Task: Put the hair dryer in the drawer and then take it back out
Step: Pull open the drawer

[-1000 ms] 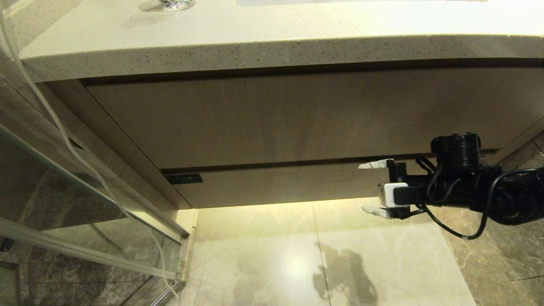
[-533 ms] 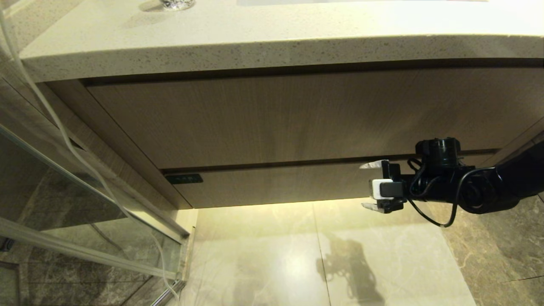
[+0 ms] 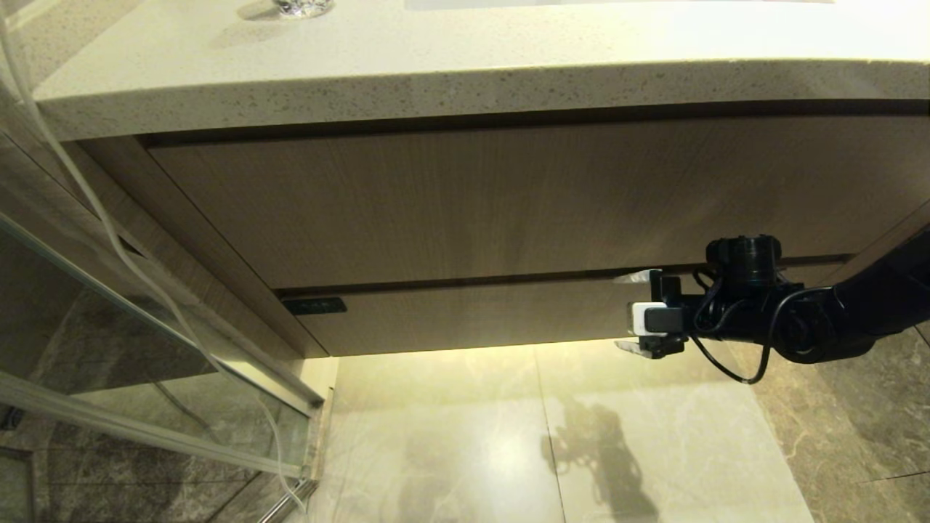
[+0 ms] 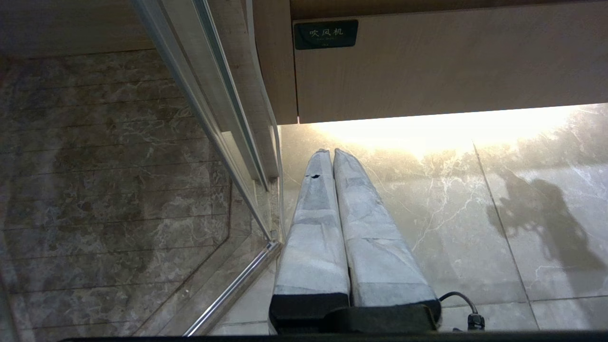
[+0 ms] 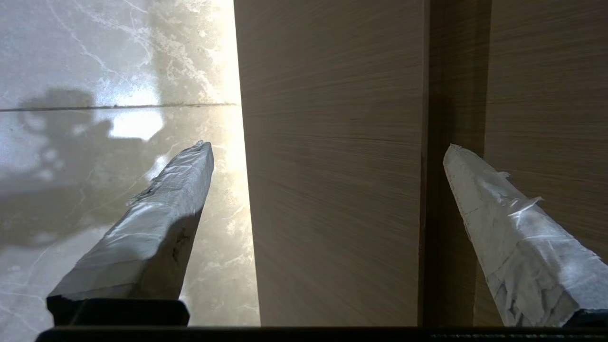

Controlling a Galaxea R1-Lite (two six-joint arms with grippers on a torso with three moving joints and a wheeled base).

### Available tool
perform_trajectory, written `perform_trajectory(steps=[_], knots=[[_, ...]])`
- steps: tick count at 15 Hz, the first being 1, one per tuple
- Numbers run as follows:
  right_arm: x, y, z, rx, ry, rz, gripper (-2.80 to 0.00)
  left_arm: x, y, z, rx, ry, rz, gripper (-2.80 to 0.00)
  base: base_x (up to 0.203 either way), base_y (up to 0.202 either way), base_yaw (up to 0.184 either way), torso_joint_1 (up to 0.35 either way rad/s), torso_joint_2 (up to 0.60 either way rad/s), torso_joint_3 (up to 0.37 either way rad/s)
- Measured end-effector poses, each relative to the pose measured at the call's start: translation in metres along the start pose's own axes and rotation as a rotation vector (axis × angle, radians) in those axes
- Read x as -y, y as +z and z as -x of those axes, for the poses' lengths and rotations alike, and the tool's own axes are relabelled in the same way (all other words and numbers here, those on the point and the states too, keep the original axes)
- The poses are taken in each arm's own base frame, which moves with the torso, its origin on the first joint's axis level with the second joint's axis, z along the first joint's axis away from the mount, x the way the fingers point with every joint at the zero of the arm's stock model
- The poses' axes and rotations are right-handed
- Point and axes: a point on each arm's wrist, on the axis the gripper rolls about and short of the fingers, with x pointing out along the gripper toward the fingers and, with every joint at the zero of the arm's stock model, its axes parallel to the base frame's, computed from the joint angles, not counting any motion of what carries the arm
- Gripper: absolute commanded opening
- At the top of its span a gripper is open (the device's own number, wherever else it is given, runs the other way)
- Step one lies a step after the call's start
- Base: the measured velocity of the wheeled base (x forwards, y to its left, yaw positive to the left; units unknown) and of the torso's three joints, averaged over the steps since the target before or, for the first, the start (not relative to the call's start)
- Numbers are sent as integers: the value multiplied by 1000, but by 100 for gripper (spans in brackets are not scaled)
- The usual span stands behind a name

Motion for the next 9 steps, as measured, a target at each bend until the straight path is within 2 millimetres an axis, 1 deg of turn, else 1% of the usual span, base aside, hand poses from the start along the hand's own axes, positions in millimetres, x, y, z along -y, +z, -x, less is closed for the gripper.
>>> perform_trajectory(steps=[9], knots=[[5, -9, -12, -7, -37, 14, 0, 0, 0, 0, 0, 0, 0, -280, 0, 0, 0, 0, 0, 0]])
